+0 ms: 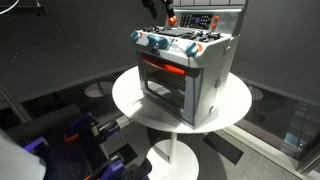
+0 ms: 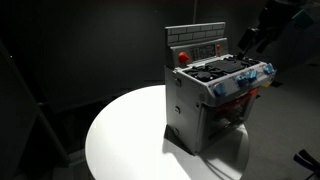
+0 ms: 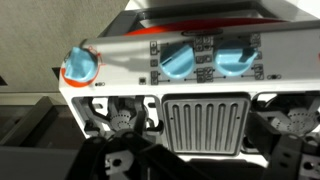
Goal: Push the top right orange button on the cooker
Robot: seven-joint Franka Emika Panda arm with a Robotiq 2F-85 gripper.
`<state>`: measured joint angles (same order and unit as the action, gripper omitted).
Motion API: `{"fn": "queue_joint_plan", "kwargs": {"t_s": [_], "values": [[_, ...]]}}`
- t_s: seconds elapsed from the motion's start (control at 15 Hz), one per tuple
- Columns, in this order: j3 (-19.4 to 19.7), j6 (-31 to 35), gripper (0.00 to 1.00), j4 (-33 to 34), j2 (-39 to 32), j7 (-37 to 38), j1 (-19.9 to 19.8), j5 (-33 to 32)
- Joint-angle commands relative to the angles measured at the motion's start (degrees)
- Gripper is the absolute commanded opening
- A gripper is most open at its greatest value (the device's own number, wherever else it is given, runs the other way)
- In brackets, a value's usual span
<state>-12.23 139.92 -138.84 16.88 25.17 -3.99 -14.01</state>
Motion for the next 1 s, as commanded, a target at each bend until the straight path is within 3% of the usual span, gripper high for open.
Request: {"fn": "queue_joint_plan", "kwargs": {"t_s": [0.0, 0.47, 0.93], "values": [[0.1, 1.5, 1.00, 6.4, -6.3, 5.2, -2.1, -6.5], [4.3, 1.1, 1.00, 16.1, -15.4, 14.3, -1.5, -17.3], [10.2, 0.4, 1.00, 23.8, -23.1, 20.0, 1.5, -21.9]]}}
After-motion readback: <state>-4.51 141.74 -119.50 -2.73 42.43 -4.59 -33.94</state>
